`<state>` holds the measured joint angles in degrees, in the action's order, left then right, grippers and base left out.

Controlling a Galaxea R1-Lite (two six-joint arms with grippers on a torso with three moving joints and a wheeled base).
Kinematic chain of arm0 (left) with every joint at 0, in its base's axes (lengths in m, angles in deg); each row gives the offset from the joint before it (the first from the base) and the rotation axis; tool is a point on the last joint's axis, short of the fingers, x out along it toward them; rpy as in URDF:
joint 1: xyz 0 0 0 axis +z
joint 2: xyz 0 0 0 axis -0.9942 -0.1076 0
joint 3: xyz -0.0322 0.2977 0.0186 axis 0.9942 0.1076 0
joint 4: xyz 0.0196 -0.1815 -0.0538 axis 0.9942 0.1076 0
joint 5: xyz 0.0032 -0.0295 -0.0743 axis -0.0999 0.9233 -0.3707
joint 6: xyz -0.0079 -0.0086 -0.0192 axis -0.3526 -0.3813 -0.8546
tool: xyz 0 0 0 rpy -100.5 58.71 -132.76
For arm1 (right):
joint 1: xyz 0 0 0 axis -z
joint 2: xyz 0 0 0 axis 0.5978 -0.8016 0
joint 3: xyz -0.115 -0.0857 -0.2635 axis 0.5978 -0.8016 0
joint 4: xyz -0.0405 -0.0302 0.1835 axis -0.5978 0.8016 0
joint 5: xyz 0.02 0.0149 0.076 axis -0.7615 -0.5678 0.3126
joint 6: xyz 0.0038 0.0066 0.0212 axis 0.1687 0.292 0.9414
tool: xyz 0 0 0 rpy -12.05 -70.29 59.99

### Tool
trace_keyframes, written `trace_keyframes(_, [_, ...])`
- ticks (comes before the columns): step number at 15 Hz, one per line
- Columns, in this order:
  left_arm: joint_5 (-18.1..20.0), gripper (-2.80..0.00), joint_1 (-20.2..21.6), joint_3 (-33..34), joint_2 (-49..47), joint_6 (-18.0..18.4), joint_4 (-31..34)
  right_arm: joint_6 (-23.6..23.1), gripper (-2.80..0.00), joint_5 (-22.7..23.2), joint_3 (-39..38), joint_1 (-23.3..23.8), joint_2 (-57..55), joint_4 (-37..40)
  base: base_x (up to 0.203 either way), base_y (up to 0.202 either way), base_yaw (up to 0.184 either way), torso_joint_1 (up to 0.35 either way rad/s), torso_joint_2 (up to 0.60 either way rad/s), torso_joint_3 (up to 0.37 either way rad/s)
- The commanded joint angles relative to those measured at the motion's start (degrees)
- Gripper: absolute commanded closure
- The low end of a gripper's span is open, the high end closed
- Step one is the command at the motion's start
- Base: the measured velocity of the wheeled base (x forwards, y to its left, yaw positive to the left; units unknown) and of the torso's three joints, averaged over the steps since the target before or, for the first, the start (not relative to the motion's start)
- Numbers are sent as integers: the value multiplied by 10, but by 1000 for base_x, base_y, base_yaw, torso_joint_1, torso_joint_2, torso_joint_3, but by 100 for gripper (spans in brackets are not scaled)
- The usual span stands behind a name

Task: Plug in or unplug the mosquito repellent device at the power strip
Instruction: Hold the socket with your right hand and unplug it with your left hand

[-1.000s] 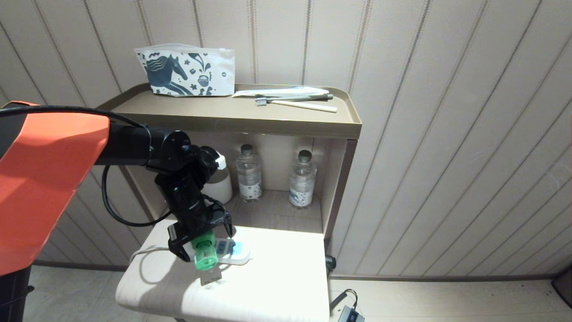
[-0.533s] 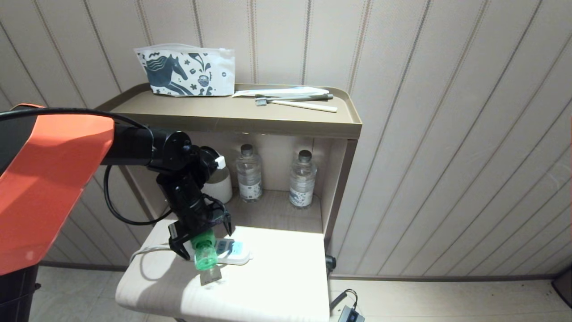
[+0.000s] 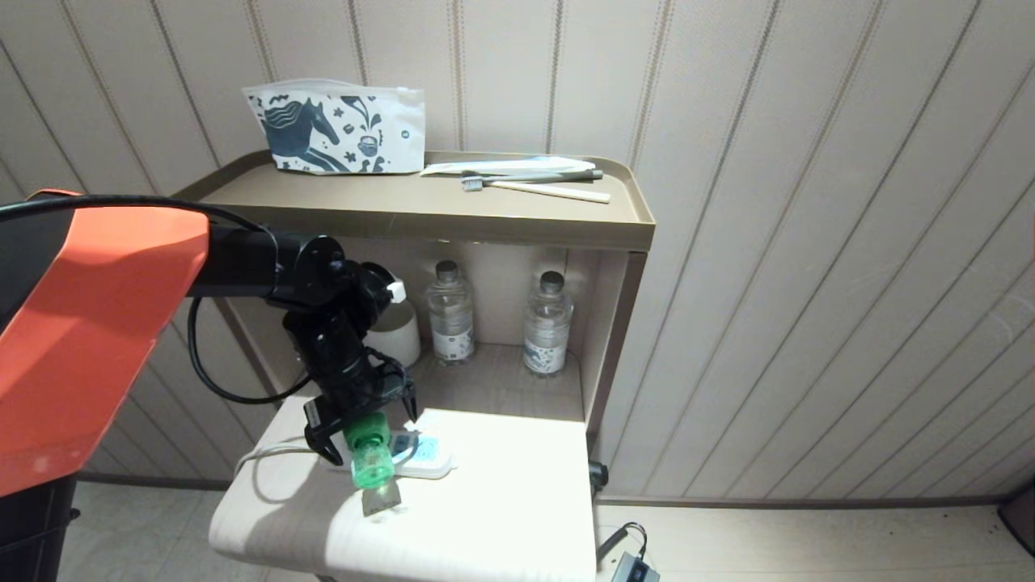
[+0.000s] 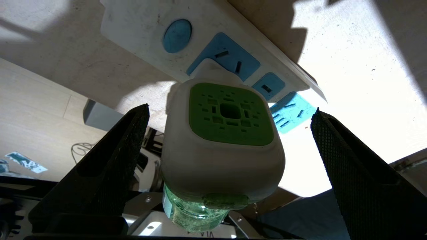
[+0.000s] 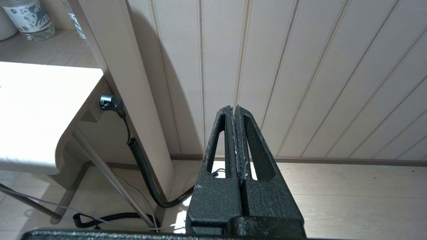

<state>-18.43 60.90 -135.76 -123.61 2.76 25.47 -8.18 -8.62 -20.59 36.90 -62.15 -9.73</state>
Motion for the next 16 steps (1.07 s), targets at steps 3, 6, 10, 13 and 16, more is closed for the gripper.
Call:
trace_keyframes(3, [0,0,1,-1,1,-3,4,0,0,0,0,0,-1,0,0,0,0,0,0,0])
trace_keyframes(6, [0,0,1,0,-6,-3,4,0,0,0,0,0,-1,0,0,0,0,0,0,0])
trace_keyframes(10, [2,0,-1,31,2,-3,2,0,0,0,0,0,-1,0,0,0,0,0,0,0])
trace_keyframes(13, [4,0,-3,62,14,-13,-1,0,0,0,0,0,-1,0,0,0,0,0,0,0])
trace_keyframes(16, [4,0,-4,78,26,-19,-1,0,0,0,0,0,-1,0,0,0,0,0,0,0])
